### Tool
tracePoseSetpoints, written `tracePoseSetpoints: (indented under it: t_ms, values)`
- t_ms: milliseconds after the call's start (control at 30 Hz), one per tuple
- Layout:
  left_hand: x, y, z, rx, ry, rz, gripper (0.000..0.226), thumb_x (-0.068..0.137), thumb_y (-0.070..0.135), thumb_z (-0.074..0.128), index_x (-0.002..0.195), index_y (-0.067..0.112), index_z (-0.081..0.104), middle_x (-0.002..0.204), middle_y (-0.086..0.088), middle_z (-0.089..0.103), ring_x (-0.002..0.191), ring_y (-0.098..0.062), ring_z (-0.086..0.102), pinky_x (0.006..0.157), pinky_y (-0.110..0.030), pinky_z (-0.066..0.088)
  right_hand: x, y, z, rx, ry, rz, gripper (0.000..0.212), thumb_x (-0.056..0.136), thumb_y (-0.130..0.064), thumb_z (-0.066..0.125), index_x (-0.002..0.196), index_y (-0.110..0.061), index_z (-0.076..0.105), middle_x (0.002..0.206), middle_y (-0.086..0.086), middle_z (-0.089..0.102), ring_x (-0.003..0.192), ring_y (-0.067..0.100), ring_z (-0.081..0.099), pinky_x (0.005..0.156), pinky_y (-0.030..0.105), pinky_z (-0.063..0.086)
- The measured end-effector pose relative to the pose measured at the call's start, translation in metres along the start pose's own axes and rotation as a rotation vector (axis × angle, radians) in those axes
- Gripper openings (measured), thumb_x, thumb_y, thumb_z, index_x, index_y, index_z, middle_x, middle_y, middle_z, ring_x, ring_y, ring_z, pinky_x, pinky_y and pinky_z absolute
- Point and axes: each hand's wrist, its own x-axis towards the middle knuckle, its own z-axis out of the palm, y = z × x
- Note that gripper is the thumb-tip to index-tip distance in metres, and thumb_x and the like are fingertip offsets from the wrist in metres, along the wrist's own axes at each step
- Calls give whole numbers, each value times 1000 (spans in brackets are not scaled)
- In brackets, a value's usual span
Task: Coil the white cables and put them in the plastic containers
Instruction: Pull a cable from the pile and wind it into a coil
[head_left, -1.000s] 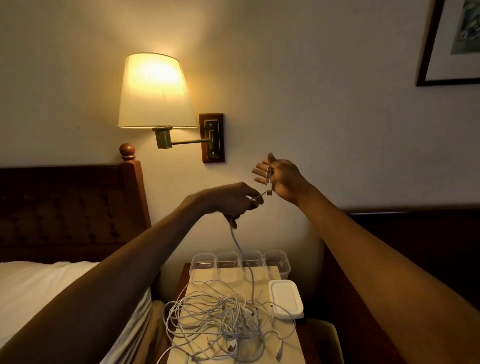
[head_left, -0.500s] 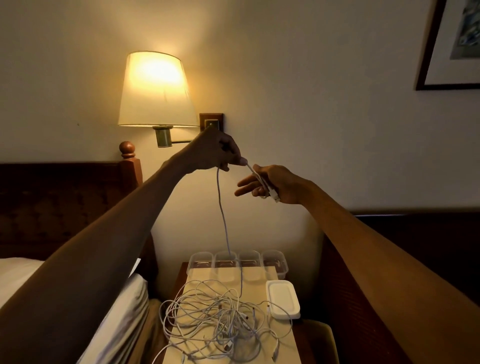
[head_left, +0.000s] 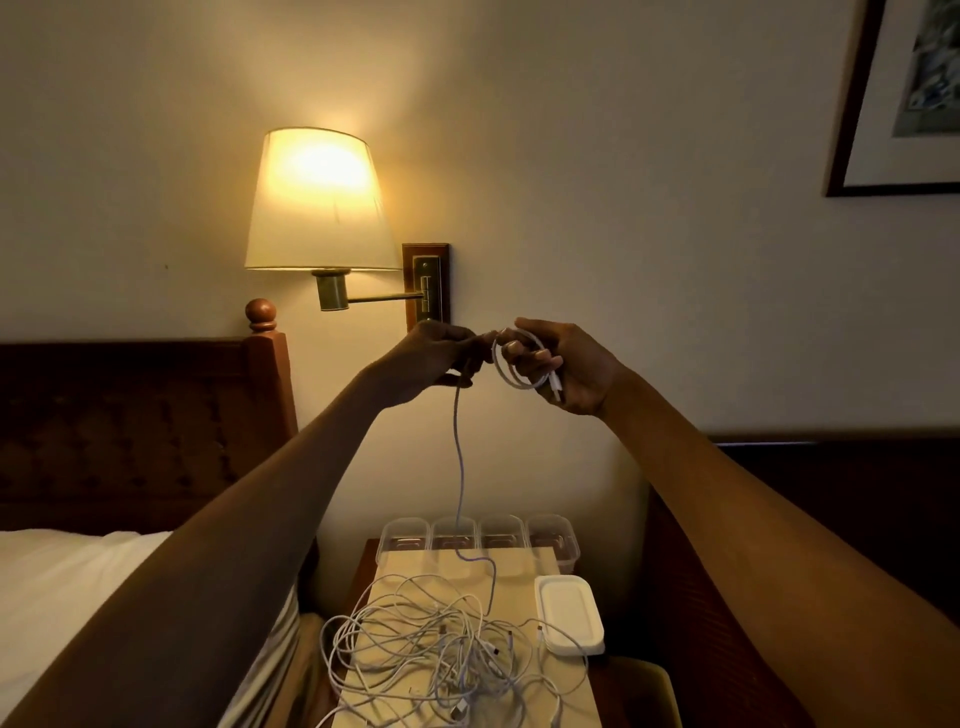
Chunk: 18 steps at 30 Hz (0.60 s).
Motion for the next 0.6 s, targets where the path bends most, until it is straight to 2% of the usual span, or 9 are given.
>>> tracePoseSetpoints:
  t_ms: [67, 133, 200, 267, 300, 400, 467, 533, 600]
  values:
    - [-3, -2, 7, -159, -49, -87, 17, 99, 16, 55, 96, 8, 69, 85, -9, 63, 84, -21, 62, 79, -33, 57, -3, -1, 0, 38, 53, -72, 27, 104, -21, 39, 99, 0, 56, 80, 14, 66, 47, 10, 61, 39, 14, 46]
    - [-5, -5, 14, -237, -109, -128, 18, 100, 16, 52, 107, 5, 65, 90, -11, 64, 89, -23, 63, 86, -39, 55, -3, -4, 1, 47, 78, -135, 32, 105, -22, 36, 103, 0, 59, 96, 18, 71, 60, 14, 69, 49, 18, 55]
    - [-8, -10, 23, -196, -150, -145, 21, 102, 18, 49, 112, 4, 62, 95, -13, 66, 93, -26, 66, 90, -42, 55, -3, -9, 2, 50, 64, -196, 34, 106, -24, 34, 98, -2, 58, 118, 23, 66, 82, 22, 73, 71, 25, 60]
    - [-11, -12, 33, -158, -187, -170, 23, 103, 20, 46, 112, 4, 60, 95, -15, 65, 97, -31, 68, 91, -44, 55, 1, -14, -1, 50, 47, -248, 36, 107, -27, 30, 96, -4, 55, 129, 25, 59, 110, 31, 66, 94, 37, 54]
    - [-12, -12, 37, -148, -209, -180, 24, 104, 21, 44, 110, 4, 59, 95, -17, 64, 98, -34, 68, 91, -45, 56, 3, -16, -2, 35, 53, -264, 38, 107, -29, 27, 99, -5, 55, 133, 24, 57, 119, 33, 61, 101, 41, 49]
    - [-15, -14, 47, -90, -268, -189, 26, 106, 21, 38, 112, 5, 57, 95, -20, 62, 97, -38, 69, 88, -45, 57, 8, -22, -6, -88, 144, -309, 44, 107, -33, 22, 122, -7, 55, 144, 20, 48, 133, 34, 47, 109, 46, 39]
    - [-16, -16, 51, -26, -321, -202, 27, 107, 24, 36, 118, 11, 57, 90, -18, 62, 89, -36, 70, 83, -42, 59, 11, -26, -7, -173, 254, -370, 46, 107, -33, 23, 128, -7, 55, 152, 18, 38, 140, 34, 36, 114, 46, 31]
    - [-15, -15, 55, 70, -350, -236, 29, 107, 27, 35, 125, 18, 57, 81, -13, 60, 75, -28, 66, 73, -35, 58, 15, -32, -15, -270, 367, -409, 46, 107, -34, 26, 130, -8, 57, 155, 19, 31, 143, 37, 29, 118, 46, 26]
    - [-12, -6, 56, 291, -290, -193, 29, 106, 24, 37, 125, 20, 59, 79, -6, 56, 65, -16, 57, 62, -27, 52, 17, -34, -25, -488, 469, -401, 46, 106, -39, 28, 130, -15, 59, 148, 27, 36, 136, 43, 36, 116, 47, 30]
